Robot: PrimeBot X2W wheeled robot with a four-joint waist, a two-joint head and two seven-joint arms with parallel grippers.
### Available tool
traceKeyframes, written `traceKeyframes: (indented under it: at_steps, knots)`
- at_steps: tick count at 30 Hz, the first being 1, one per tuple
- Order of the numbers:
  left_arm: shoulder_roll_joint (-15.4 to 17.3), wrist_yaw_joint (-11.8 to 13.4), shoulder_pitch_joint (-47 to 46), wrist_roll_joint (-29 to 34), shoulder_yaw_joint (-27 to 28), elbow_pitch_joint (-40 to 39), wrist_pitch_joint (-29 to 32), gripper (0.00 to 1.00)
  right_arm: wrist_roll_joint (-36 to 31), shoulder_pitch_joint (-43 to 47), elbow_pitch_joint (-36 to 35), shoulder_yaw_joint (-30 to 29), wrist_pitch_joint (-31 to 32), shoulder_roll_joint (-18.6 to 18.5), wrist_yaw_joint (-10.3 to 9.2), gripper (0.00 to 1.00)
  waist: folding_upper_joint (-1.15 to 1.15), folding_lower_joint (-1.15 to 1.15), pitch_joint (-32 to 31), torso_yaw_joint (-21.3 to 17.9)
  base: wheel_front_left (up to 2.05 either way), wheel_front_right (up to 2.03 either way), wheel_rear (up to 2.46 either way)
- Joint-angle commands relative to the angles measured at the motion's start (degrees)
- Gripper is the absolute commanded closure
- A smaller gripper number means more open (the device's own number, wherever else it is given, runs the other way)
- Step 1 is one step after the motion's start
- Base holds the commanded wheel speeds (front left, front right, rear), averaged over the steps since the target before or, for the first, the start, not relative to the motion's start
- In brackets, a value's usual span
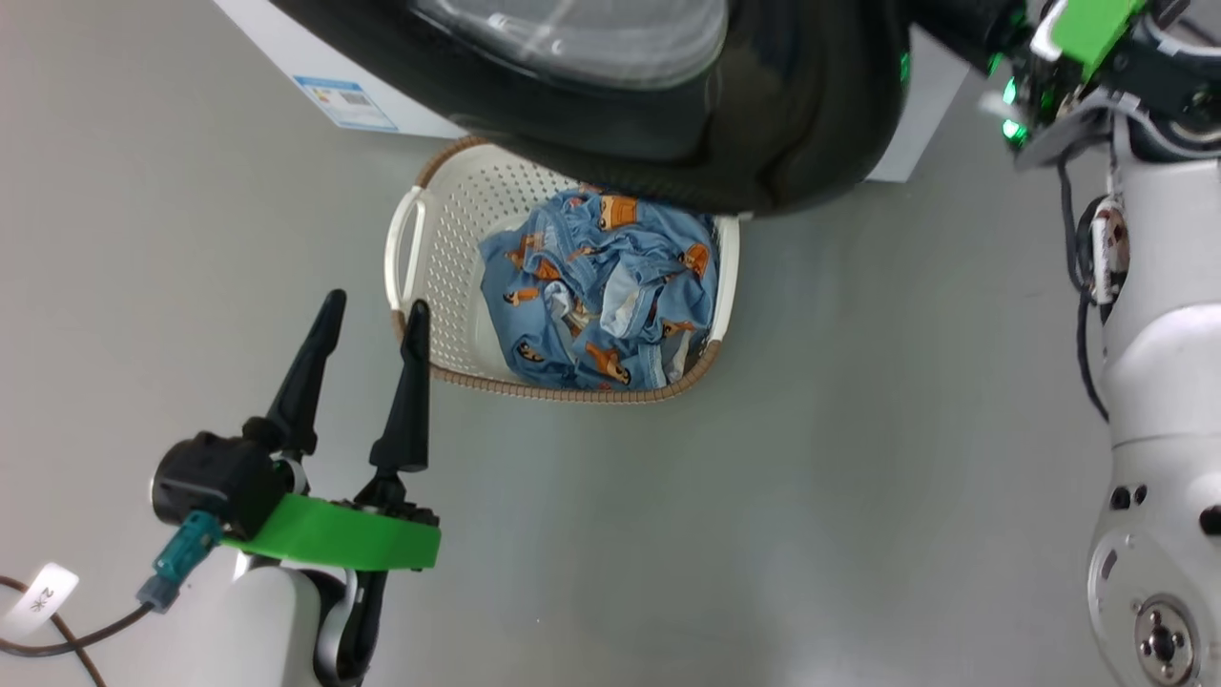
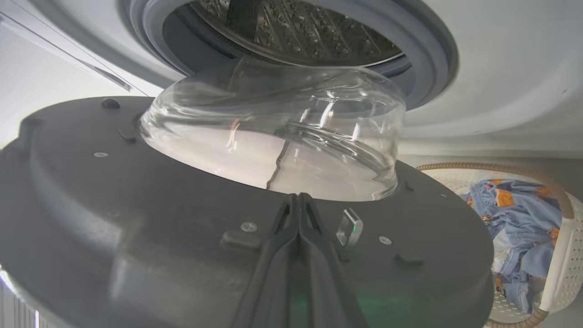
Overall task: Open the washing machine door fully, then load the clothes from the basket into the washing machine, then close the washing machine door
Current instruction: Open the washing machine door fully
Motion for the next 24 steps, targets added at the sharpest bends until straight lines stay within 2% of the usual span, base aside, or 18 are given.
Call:
traceKeyframes:
  at_steps: [1, 5, 13, 24]
  knots:
    - [1.2, 0.0, 0.6, 0.5, 2.2, -1.1, -0.5, 0.00, 1.4, 0.4, -2.2, 1.7, 1.4, 2.3, 0.09, 1.00, 0.00, 0.00, -1.1, -0.4, 0.00, 0.00, 0.00]
    - [1.2, 0.0, 1.1, 1.3, 3.1, -0.7, -0.5, 0.00, 5.7, 3.3, -3.6, 4.8, 5.0, 2.3, 0.09, 1.00, 0.00, 0.00, -2.8, -0.7, 0.00, 0.00, 0.00]
    - [1.2, -0.1, 2.6, 2.3, 3.9, -0.1, -0.5, 0.00, 11.3, 9.5, -6.5, 12.9, 8.2, 2.3, 0.09, 1.00, 0.00, 0.00, -6.2, -0.9, 0.00, 0.00, 0.00]
    - [1.2, -0.2, 4.3, 3.2, 4.9, 0.6, -0.5, 0.00, 17.6, 15.2, -8.5, 24.2, 5.7, 2.3, 0.09, 1.00, 0.00, 0.00, -9.0, -0.4, 0.00, 0.00, 0.00]
